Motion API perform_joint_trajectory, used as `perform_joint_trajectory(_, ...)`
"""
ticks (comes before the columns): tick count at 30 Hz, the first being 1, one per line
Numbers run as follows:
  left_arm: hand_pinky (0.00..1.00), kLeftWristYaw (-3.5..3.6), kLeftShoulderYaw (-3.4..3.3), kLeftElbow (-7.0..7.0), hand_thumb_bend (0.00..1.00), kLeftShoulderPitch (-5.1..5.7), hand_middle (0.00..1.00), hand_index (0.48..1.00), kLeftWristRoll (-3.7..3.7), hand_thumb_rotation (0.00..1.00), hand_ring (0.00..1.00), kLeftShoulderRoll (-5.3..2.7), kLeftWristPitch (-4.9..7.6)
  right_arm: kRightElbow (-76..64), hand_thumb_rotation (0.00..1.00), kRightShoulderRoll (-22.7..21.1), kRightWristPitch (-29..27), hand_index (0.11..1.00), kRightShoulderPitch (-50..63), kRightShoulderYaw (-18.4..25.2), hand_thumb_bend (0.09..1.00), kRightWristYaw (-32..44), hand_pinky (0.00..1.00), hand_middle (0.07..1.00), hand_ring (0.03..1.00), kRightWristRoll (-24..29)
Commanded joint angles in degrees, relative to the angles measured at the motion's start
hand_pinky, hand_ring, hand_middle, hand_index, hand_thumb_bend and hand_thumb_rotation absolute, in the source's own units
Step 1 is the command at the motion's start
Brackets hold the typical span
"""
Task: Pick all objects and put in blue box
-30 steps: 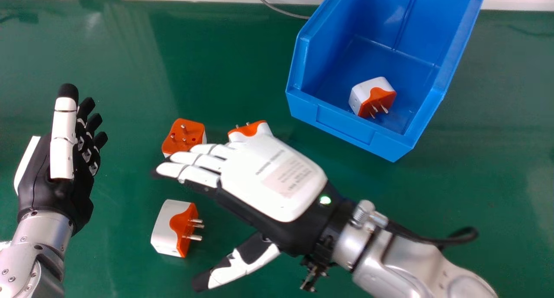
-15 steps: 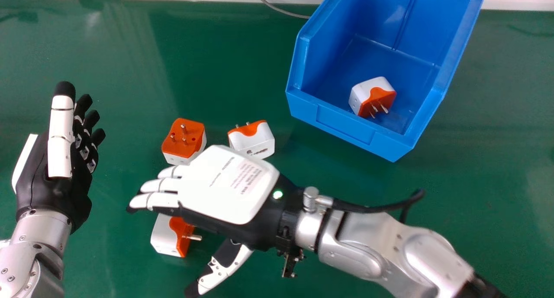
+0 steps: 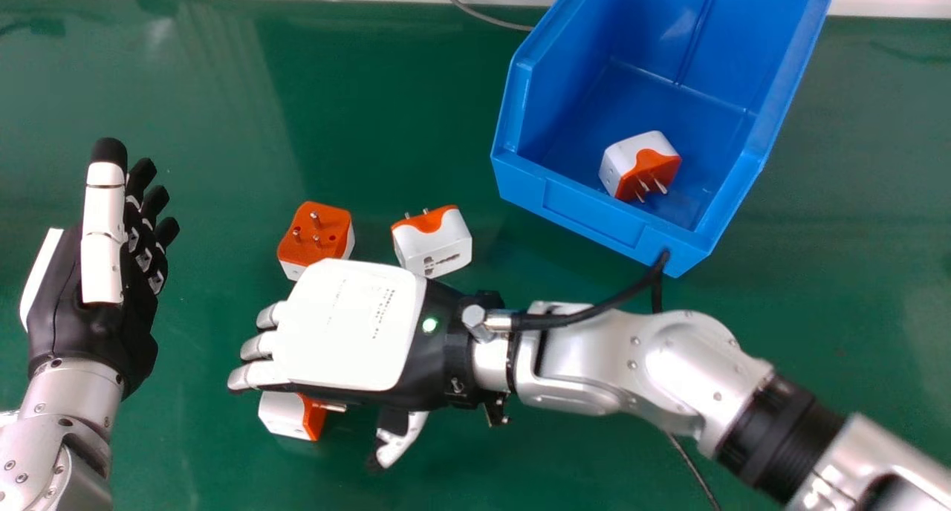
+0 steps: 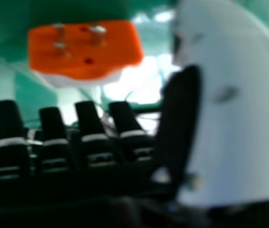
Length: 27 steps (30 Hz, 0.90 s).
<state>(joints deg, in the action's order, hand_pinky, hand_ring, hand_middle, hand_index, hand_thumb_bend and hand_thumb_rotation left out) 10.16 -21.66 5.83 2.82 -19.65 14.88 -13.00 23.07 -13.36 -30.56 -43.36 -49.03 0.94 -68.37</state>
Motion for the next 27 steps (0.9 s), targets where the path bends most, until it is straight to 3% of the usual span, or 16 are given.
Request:
perform_joint_trajectory(1, 1.0, -0.14, 0.0, 1.63, 0.61, -0.1, 1.0, 1.0, 0.42, 1.0, 1.0, -0.02, 1.45, 0.77, 0.16, 1.56, -0.38, 0.812, -3.39, -0.54, 0.674, -2.32, 0.68, 0.828, 0.818, -0.84)
perform_joint_trajectory(2, 1.0, -0.26, -0.02, 1.73, 0.61, -0.11, 1.0, 1.0, 0.25, 1.0, 1.0, -0.24, 1.43, 1.54, 0.14, 1.84, -0.48, 0.812, -4.2, -0.87, 0.685, -2.43, 0.68, 0.828, 0.817, -1.16)
perform_joint_trajectory(8, 1.0, -1.22, 0.49, 2.91, 0.58, 0.26, 1.0, 1.0, 0.86, 1.0, 1.0, -1.1, 1.71, 5.06, 0.11, 3.61, -0.42, 0.832, -8.2, -2.71, 0.699, -2.06, 0.71, 0.856, 0.84, -2.49)
perform_joint_trajectory(13, 1.0, -2.12, 1.13, 4.25, 0.59, 0.51, 1.0, 1.0, 1.37, 1.0, 1.0, -1.62, 1.16, 7.5, 0.06, 4.99, -0.08, 0.825, -9.35, -3.28, 0.703, -1.75, 0.71, 0.852, 0.836, -1.86)
perform_joint_trajectory(19, 1.0, -2.84, 1.44, 5.51, 0.58, 0.74, 1.0, 1.0, 1.3, 1.0, 1.0, -2.77, 1.09, 9.66, 0.08, 5.99, 0.23, 0.828, -10.47, -4.6, 0.693, -2.86, 0.71, 0.853, 0.84, -2.97)
perform_joint_trajectory(27, 1.0, -3.8, 1.93, 6.35, 0.58, 0.72, 1.0, 1.0, 2.01, 1.0, 1.0, -3.45, 1.15, 11.92, 0.06, 7.58, 1.31, 0.819, -10.31, -5.07, 0.66, -3.85, 0.7, 0.842, 0.83, -2.84)
